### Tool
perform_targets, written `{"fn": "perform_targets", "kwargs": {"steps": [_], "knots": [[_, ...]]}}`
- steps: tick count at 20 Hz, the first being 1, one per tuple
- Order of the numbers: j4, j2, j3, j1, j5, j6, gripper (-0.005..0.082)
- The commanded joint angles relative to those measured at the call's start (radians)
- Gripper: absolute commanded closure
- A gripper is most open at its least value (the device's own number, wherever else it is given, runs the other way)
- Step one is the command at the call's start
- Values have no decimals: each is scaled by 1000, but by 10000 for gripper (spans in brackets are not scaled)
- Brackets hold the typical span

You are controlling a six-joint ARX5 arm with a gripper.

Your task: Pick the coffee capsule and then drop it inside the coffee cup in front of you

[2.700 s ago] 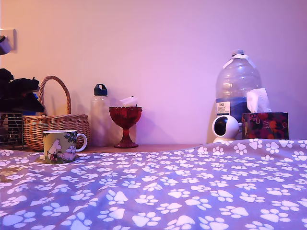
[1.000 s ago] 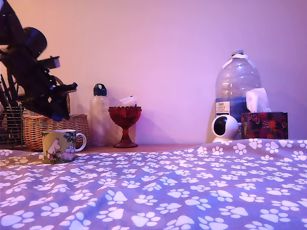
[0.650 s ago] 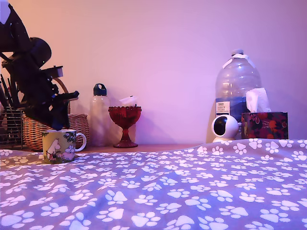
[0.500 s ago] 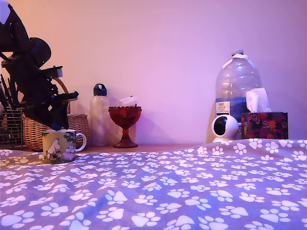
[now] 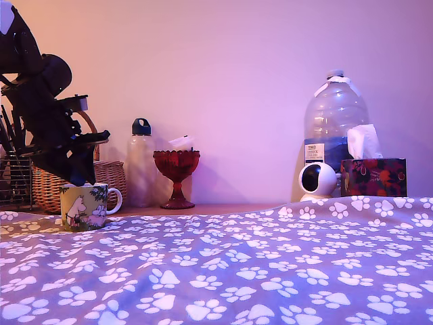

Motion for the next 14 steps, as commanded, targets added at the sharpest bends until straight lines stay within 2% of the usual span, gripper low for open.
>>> {"fn": "perform_targets", "kwargs": {"steps": [1,8,9,10,12,13,14], "knots": [[-2,29,10,-2,2,10,551],[-6,29,10,-2,1,10,547],[-5,29,10,0,2,10,510],[-2,29,10,0,2,19,413],[-16,27,22,2,1,24,148],[-35,27,33,2,2,29,105],[-51,27,44,2,2,45,105]]}}
